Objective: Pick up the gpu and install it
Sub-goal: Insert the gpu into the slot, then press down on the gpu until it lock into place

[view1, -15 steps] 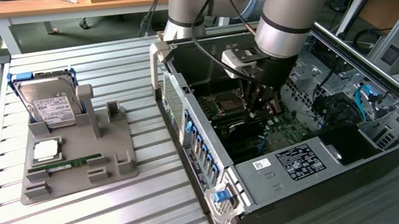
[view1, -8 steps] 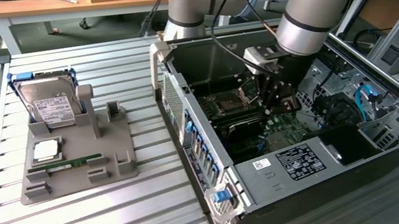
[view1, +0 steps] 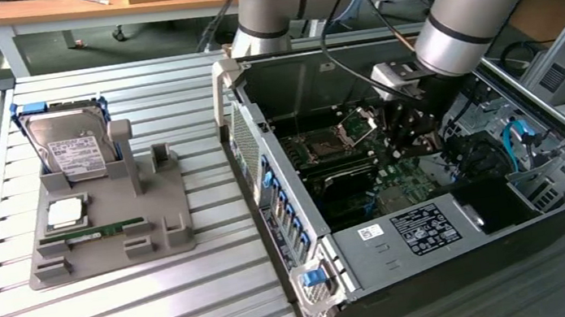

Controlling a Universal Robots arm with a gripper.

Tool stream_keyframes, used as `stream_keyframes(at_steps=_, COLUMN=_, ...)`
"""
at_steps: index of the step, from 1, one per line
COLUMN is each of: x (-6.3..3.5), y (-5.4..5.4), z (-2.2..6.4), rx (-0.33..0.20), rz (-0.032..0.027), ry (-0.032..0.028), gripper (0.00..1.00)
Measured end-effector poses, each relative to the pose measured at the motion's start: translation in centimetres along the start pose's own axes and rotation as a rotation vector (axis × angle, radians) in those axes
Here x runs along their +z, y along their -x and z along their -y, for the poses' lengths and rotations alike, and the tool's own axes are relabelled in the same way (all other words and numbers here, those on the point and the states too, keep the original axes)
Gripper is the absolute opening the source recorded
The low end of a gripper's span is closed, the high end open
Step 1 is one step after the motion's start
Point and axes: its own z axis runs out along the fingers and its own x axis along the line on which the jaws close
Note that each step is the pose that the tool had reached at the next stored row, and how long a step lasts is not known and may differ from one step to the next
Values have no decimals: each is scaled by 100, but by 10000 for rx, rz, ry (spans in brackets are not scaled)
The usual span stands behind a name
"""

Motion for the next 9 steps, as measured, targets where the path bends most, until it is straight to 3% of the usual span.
stream_keyframes(at_steps=4, x=0, y=-2, z=177, rx=1, rz=1, ry=120, gripper=10)
stream_keyframes(at_steps=9, x=-1, y=-2, z=193, rx=1, rz=1, ry=125, gripper=10)
